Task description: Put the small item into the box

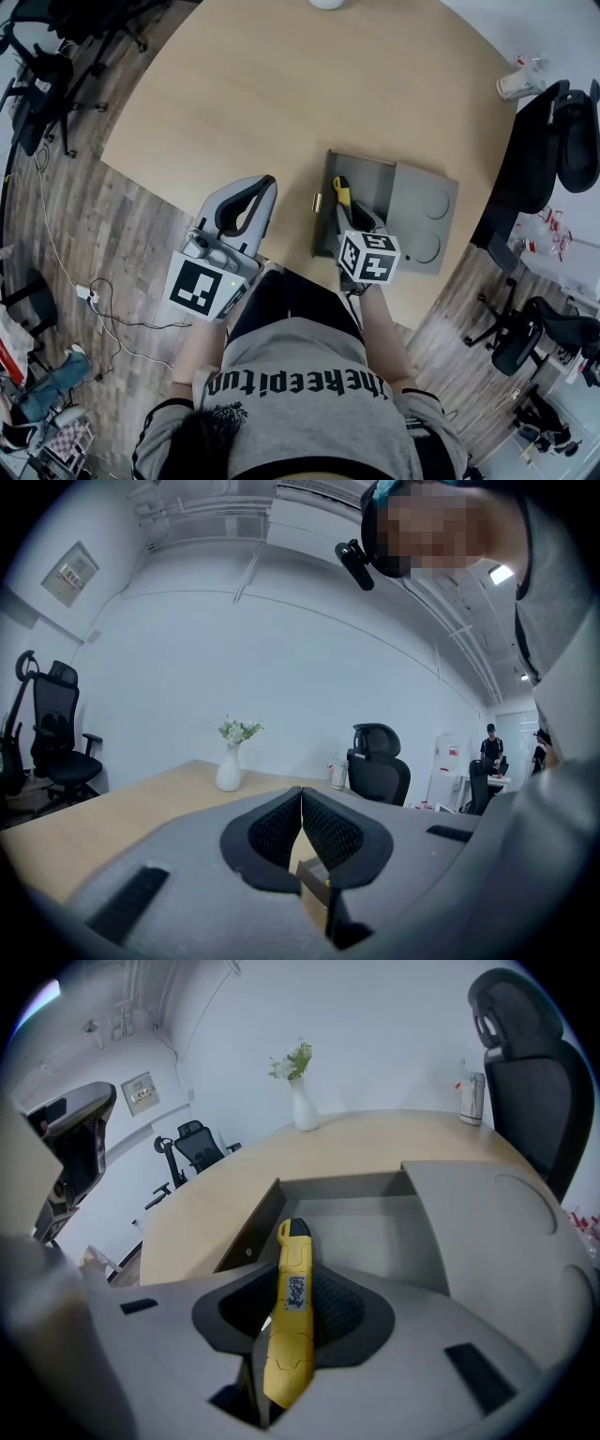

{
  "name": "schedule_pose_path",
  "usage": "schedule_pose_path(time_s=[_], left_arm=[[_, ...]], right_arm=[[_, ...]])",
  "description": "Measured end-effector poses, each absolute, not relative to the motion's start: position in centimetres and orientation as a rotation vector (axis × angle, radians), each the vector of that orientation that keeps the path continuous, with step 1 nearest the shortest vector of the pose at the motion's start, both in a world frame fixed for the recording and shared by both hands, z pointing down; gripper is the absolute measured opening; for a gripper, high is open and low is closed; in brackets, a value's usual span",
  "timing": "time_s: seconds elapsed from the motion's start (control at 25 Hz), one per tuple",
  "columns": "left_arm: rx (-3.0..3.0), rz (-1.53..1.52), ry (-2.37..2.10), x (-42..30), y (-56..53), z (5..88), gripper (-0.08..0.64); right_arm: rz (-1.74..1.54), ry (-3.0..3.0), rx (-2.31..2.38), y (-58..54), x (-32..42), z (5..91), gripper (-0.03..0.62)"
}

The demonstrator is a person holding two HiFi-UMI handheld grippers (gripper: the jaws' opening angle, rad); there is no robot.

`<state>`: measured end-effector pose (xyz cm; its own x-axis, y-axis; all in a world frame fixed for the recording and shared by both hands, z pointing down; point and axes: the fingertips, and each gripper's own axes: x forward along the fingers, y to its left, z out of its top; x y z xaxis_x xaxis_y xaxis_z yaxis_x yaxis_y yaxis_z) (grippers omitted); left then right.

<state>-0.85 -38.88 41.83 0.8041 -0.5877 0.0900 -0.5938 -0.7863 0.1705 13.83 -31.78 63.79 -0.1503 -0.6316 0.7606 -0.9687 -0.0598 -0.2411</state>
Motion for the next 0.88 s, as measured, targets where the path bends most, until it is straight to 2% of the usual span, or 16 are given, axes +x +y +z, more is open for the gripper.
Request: schedule_pose_path(time_s=[0.88], left_arm=[[2.814,0.023,-0.944,-2.4,-37.7,40.9,0.017]], right_arm=[[1.090,-1.812,1.764,-31.9,13.4,62.3,0.110]])
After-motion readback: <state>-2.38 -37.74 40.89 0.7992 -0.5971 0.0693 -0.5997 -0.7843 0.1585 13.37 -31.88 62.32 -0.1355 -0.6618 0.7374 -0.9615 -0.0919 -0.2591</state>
